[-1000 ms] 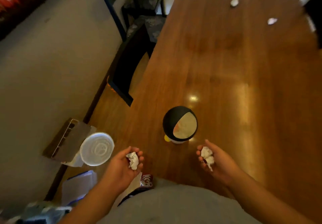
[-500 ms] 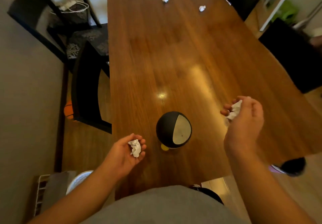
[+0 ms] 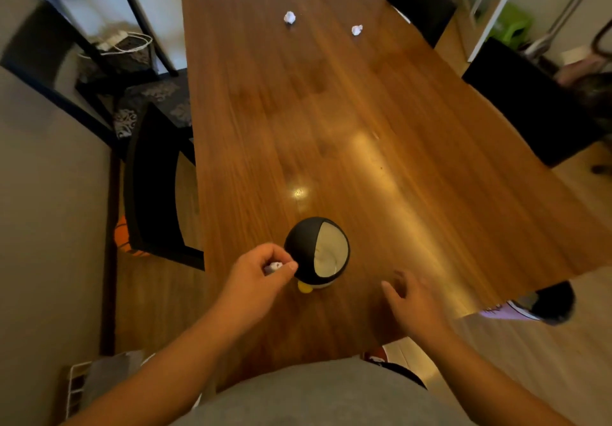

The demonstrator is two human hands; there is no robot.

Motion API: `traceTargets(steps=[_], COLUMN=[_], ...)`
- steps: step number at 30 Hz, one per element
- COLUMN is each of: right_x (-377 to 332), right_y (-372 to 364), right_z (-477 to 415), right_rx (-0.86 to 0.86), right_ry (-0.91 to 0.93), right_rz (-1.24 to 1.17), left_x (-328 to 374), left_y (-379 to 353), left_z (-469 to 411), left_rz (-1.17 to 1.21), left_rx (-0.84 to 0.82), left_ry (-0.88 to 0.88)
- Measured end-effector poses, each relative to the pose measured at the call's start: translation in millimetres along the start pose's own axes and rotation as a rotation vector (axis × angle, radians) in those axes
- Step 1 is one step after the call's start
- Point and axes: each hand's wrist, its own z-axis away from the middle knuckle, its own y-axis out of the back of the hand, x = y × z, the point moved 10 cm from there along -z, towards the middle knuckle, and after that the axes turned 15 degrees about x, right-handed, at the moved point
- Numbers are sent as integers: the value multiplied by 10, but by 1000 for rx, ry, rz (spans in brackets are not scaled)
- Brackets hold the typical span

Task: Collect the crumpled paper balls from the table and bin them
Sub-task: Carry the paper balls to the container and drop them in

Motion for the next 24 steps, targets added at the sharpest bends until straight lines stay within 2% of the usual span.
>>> traceTargets(steps=[3, 6, 10, 15, 17, 19, 21, 24], right_x=[254, 319, 370, 398, 402, 389, 371, 354], right_y=[-132, -159, -143, -81, -66, -57, -43, -16], right_z=[-53, -103, -133, -146, -155, -173, -202, -240], right_rx=[-37, -6, -1, -10, -19, -24, -26, -18], right_ry=[86, 179, 265, 309, 321, 326, 326, 322], right_rz=[238, 301, 299, 284, 291, 286, 281, 278], left_x=[506, 882, 1139, 1312, 1061, 724, 691, 865], left_y=[-191, -434, -776, -1011, -1174, -1184, -1156, -1097], left_z=[-69, -94, -92, 14, -88, -208, -207, -115], left_rz=[-187, -390, -573, -653, -933, -1159, -1143, -1020], left_rx=[30, 10, -63, 6, -118, -275, -279, -187], left_ry=[-288, -560, -747, -1015, -961, -768, -752, -815])
